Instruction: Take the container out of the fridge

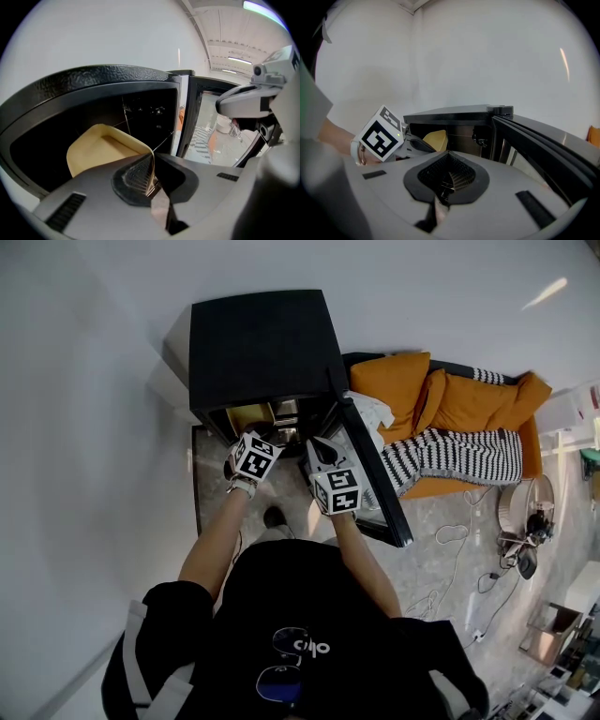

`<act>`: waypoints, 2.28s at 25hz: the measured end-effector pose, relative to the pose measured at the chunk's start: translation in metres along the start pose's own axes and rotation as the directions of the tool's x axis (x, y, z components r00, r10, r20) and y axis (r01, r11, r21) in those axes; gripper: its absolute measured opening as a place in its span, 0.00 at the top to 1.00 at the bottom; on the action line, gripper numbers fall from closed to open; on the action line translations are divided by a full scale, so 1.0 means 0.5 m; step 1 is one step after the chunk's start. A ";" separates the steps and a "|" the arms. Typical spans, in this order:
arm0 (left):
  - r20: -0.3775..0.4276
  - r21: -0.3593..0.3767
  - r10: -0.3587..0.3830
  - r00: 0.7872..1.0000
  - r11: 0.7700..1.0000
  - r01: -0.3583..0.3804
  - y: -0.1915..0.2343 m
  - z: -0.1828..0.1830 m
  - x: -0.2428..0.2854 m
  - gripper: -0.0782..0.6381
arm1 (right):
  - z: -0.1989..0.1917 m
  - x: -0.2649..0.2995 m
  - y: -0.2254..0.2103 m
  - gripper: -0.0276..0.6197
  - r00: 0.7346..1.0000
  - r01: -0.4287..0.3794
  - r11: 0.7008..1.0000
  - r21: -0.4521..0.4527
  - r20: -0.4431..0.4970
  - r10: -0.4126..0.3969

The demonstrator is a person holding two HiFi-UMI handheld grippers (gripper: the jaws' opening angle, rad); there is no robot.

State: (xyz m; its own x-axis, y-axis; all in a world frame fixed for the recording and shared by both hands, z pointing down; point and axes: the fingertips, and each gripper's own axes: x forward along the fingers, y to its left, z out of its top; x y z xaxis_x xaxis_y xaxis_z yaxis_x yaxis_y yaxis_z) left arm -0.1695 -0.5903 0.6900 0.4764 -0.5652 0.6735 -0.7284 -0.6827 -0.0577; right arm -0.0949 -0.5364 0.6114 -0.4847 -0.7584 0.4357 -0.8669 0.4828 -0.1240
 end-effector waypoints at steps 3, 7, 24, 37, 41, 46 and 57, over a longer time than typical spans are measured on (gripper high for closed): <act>0.026 0.000 -0.001 1.000 1.000 0.001 0.000 0.005 -0.008 0.87 | -0.002 0.002 0.002 0.95 1.000 -0.003 1.000 -0.001 0.000 0.003; 0.051 -0.007 -0.003 0.999 1.000 0.003 -0.005 0.008 -0.021 0.87 | -0.004 0.002 0.009 0.95 1.000 -0.011 1.000 -0.006 -0.003 0.011; 0.147 -0.136 0.059 0.987 0.990 -0.038 -0.078 0.011 -0.125 0.87 | -0.004 -0.067 0.042 0.95 0.994 -0.107 0.993 -0.054 0.008 0.108; 0.216 -0.287 0.249 0.944 0.940 -0.182 -0.204 -0.014 -0.315 0.87 | -0.058 -0.185 0.120 0.95 0.955 -0.295 0.947 -0.130 -0.007 0.297; 0.226 -0.339 0.312 0.923 0.913 -0.226 -0.272 -0.033 -0.376 0.87 | -0.083 -0.248 0.150 0.95 0.934 -0.355 0.923 -0.145 -0.006 0.358; 0.232 -0.383 0.378 0.896 0.882 -0.273 -0.371 -0.060 -0.428 0.87 | -0.121 -0.335 0.170 0.95 0.908 -0.415 0.896 -0.158 -0.007 0.420; 0.256 -0.447 0.462 0.849 0.836 -0.319 -0.595 -0.114 -0.528 0.87 | -0.218 -0.536 0.195 0.95 0.864 -0.499 0.852 -0.161 -0.011 0.504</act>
State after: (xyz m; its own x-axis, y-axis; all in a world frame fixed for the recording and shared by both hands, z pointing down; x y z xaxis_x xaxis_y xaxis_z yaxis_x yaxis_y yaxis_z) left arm -0.1067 -0.2119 0.5715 0.1945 -0.9137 0.3567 -0.9809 -0.1830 0.0662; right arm -0.0368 -0.2386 0.5797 -0.8540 -0.4073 0.3238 -0.4780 0.8599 -0.1792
